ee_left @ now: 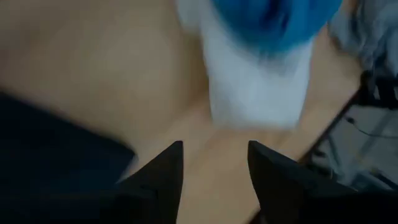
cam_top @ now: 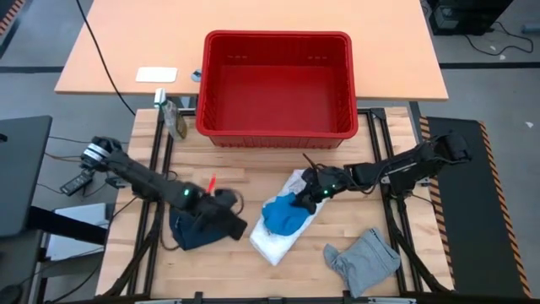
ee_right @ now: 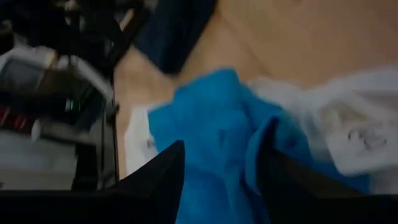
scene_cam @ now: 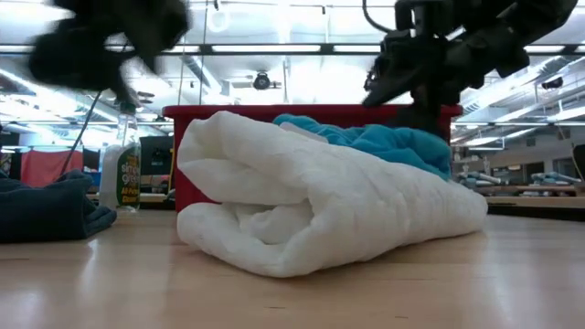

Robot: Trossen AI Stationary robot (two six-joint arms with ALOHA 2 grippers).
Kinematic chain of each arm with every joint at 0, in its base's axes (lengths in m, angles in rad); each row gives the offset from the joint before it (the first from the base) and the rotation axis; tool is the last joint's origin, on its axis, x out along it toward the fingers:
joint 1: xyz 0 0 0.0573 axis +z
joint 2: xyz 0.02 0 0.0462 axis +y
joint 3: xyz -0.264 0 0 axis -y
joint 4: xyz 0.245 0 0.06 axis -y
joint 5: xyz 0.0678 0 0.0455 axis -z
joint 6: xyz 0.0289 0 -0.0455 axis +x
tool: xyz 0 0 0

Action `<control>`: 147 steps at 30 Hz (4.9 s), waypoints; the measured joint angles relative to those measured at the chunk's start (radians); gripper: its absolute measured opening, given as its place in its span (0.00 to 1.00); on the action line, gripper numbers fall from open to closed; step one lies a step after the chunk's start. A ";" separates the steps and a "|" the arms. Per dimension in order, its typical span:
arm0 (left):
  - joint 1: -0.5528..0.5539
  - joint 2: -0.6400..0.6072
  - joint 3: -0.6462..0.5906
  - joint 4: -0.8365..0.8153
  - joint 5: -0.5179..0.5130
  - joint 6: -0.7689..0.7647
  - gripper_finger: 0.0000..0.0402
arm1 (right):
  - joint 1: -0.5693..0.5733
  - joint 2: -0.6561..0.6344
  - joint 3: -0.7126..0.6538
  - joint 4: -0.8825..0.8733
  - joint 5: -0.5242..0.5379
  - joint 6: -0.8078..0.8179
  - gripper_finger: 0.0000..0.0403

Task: Fold laundry
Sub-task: Stack the folded blue underwear on top of the folded white dress, then put the stacked folded clothes into the red laundry bin

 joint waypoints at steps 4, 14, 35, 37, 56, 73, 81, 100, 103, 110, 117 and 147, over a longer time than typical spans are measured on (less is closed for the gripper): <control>-0.092 0.001 -0.140 0.223 0.057 -0.183 0.55 | -0.022 -0.018 0.001 -0.112 -0.071 -0.047 0.51; -0.124 0.012 -0.283 0.524 -0.010 -0.299 0.85 | -0.036 -0.078 0.001 -0.200 -0.130 -0.089 0.68; -0.111 0.314 -0.175 0.708 0.000 -0.359 0.88 | -0.002 -0.160 0.201 -0.751 0.002 -0.132 0.71; -0.104 0.340 -0.161 0.714 0.001 -0.359 0.88 | -0.003 -0.151 0.197 -0.773 0.005 -0.133 0.72; 0.006 0.362 -0.141 0.761 -0.040 -0.236 0.88 | -0.037 0.085 0.197 -0.584 0.079 -0.280 0.99; 0.064 0.441 -0.140 0.804 -0.037 -0.119 0.53 | -0.015 0.292 0.199 -0.397 -0.031 -0.153 0.94; 0.066 0.444 -0.140 0.807 -0.107 -0.009 0.41 | 0.004 0.293 0.198 -0.370 -0.050 -0.118 0.78; 0.082 0.445 -0.142 0.819 -0.140 0.064 0.12 | 0.012 0.295 0.196 -0.351 -0.061 -0.067 0.38; 0.082 0.446 -0.144 0.836 -0.143 0.060 0.12 | 0.012 0.294 0.196 -0.347 -0.075 -0.047 0.34; 0.086 0.385 -0.147 0.854 -0.106 0.056 0.12 | 0.005 0.184 0.196 -0.394 -0.119 0.007 0.19; 0.119 0.191 -0.144 0.751 -0.107 0.116 0.12 | -0.040 0.008 0.199 -0.400 -0.154 0.044 0.17; 1.293 0.026 0.266 0.162 0.613 0.935 0.12 | -0.696 0.327 0.961 -0.610 -0.089 -0.181 0.17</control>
